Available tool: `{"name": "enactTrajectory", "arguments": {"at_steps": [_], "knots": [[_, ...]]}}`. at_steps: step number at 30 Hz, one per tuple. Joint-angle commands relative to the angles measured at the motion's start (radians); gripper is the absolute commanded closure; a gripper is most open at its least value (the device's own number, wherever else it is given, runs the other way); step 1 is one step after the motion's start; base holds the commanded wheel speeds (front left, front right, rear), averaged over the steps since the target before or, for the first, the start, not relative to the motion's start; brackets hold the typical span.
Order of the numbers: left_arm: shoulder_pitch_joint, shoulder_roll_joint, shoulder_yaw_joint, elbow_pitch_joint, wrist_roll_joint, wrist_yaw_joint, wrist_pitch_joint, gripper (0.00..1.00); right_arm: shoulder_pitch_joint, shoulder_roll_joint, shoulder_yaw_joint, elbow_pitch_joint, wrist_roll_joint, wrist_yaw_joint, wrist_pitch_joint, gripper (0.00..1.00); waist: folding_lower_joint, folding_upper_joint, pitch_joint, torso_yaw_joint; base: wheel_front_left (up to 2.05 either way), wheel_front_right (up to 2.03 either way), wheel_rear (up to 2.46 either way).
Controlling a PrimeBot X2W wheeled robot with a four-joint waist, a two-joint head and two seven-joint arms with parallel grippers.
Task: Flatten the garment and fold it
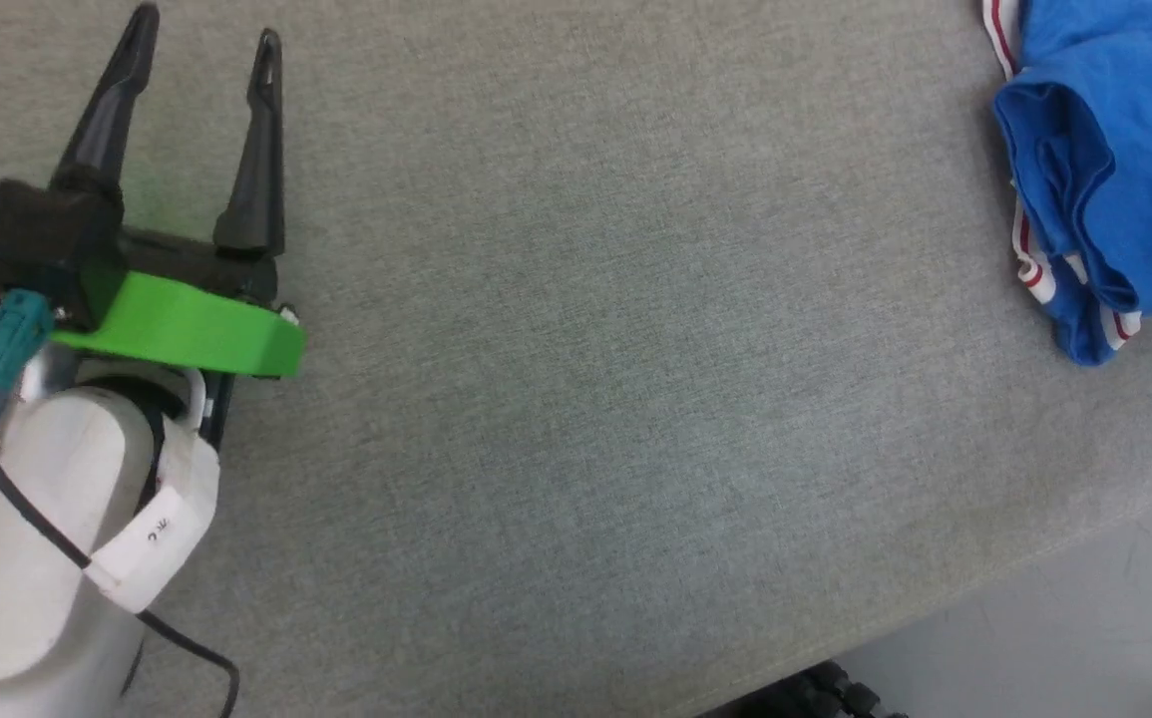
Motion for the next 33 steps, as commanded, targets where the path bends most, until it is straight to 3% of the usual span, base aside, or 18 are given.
{"name": "enactTrajectory", "arguments": {"at_steps": [1,10,16,25,33], "knots": [[0.028,-0.01,0.005,0.014,-0.012,0.011,-0.022,0.0,0.006,-0.01,-0.017,0.016,-0.01,-0.002,-0.012,0.0,-0.0001,0.012,-0.072,0.013,0.0,0.0,0.0],[0.222,-0.067,0.058,0.107,-0.106,0.045,-0.131,0.0,0.161,-0.051,-0.07,0.036,-0.009,-0.002,-0.063,0.0,-0.0001,0.012,-0.325,0.065,0.0,0.0,0.0],[0.369,-0.082,0.099,0.119,-0.138,0.078,-0.155,0.0,0.286,-0.042,-0.054,-0.047,0.012,-0.002,-0.074,0.0,-0.0001,0.012,-0.442,0.102,0.0,0.0,0.0],[0.504,-0.104,0.097,0.109,-0.138,0.085,-0.166,0.0,0.507,0.045,-0.031,-0.363,0.054,-0.002,-0.073,0.0,-0.0001,0.012,-0.525,0.166,0.0,0.0,0.0],[0.539,-0.139,0.099,0.131,-0.129,0.067,-0.17,0.0,0.697,0.142,-0.039,-0.749,0.068,-0.002,0.049,0.0,-0.0001,0.012,-0.566,0.232,0.0,0.0,0.0]]}}
